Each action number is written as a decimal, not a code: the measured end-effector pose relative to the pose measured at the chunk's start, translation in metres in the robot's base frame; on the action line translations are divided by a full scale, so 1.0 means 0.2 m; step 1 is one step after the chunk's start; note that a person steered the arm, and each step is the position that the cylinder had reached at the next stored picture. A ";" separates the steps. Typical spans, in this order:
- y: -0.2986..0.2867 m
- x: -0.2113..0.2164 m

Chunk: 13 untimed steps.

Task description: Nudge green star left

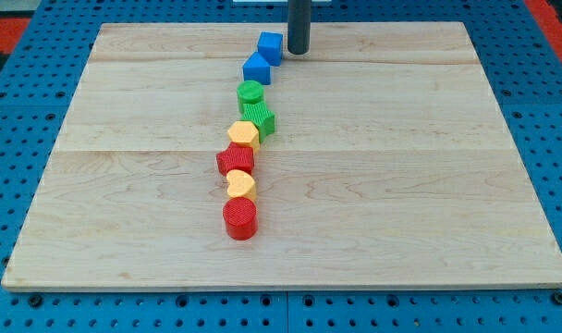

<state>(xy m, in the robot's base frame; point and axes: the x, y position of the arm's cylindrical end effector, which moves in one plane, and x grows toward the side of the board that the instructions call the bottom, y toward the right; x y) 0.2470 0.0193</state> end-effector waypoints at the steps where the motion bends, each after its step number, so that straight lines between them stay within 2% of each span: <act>1: -0.04 -0.02; 3: -0.03 0.00; 4: 0.10 0.16; 10: 0.07 0.68; 13: -0.04 0.73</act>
<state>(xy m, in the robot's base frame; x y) 0.3939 0.0108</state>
